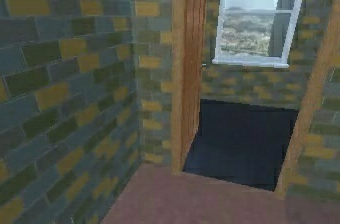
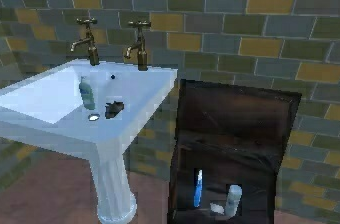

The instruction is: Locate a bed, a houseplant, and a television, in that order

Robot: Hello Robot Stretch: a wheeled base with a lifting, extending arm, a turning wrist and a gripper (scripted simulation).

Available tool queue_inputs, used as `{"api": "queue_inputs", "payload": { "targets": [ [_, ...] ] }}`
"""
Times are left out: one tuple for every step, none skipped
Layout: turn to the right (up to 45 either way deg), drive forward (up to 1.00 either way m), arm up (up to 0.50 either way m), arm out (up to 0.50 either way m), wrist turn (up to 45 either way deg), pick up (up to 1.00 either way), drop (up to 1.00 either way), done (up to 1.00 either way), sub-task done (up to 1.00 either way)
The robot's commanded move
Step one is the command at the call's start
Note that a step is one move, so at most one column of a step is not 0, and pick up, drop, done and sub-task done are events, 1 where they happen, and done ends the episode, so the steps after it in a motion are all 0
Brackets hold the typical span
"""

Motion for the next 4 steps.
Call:
{"api": "queue_inputs", "payload": {
  "targets": [
    [21.0,0.00,0.00,0.00,0.0,0.00,0.00,0.00,0.00],
    [0.0,1.00,0.00,0.00,0.0,0.00,0.00,0.00,0.00],
    [0.0,0.80,0.00,0.00,0.0,0.00,0.00,0.00,0.00],
    [45.0,0.00,0.00,0.00,0.0,0.00,0.00,0.00,0.00]
  ]
}}
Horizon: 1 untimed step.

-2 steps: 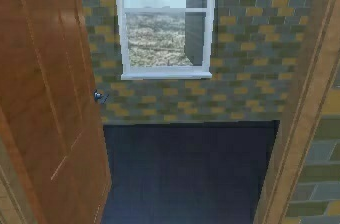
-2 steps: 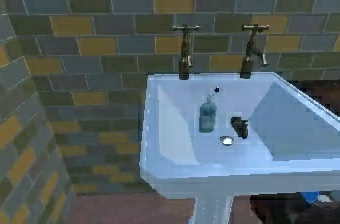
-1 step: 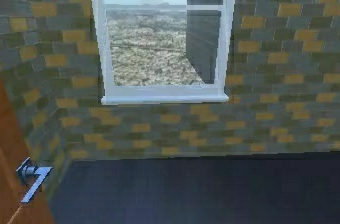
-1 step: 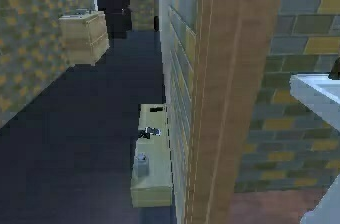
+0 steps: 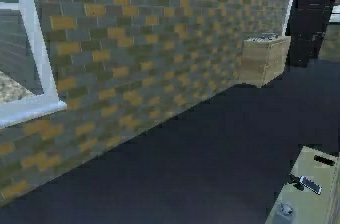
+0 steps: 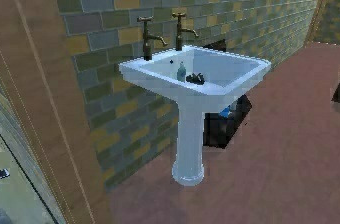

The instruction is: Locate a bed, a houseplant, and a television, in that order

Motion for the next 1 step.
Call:
{"api": "queue_inputs", "payload": {
  "targets": [
    [9.0,0.00,0.00,0.00,0.0,0.00,0.00,0.00,0.00]
  ]
}}
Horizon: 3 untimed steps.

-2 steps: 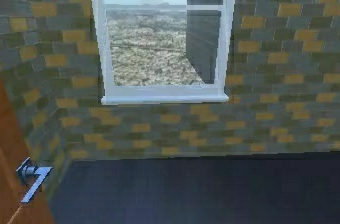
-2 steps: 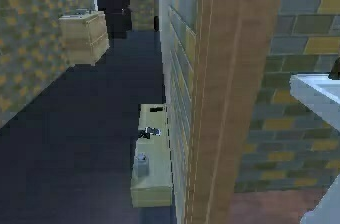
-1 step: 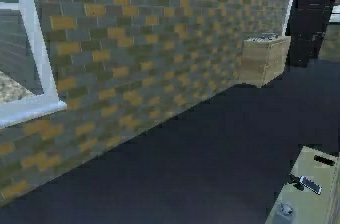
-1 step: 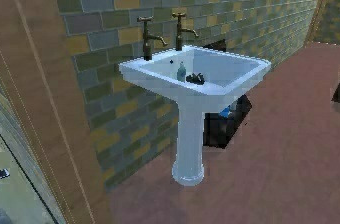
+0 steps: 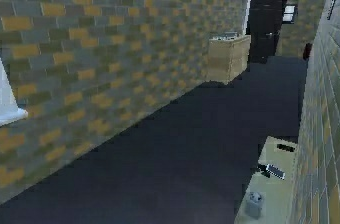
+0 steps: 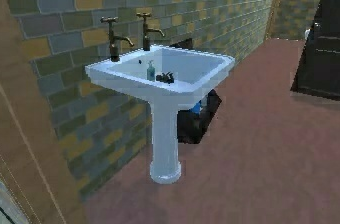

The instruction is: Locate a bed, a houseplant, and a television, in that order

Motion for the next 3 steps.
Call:
{"api": "queue_inputs", "payload": {
  "targets": [
    [0.0,0.95,0.00,0.00,0.0,0.00,0.00,0.00,0.00],
    [30.0,0.00,0.00,0.00,0.0,0.00,0.00,0.00,0.00],
    [0.0,1.00,0.00,0.00,0.0,0.00,0.00,0.00,0.00]
  ]
}}
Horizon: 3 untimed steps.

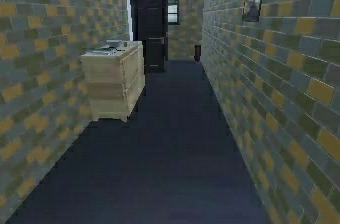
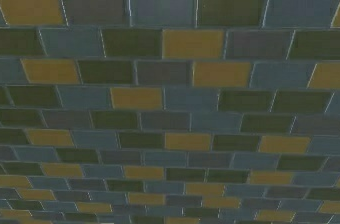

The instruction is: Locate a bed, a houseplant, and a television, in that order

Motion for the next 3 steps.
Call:
{"api": "queue_inputs", "payload": {
  "targets": [
    [0.0,1.00,0.00,0.00,0.0,0.00,0.00,0.00,0.00],
    [0.0,1.00,0.00,0.00,0.0,0.00,0.00,0.00,0.00],
    [0.0,1.00,0.00,0.00,0.0,0.00,0.00,0.00,0.00]
  ]
}}
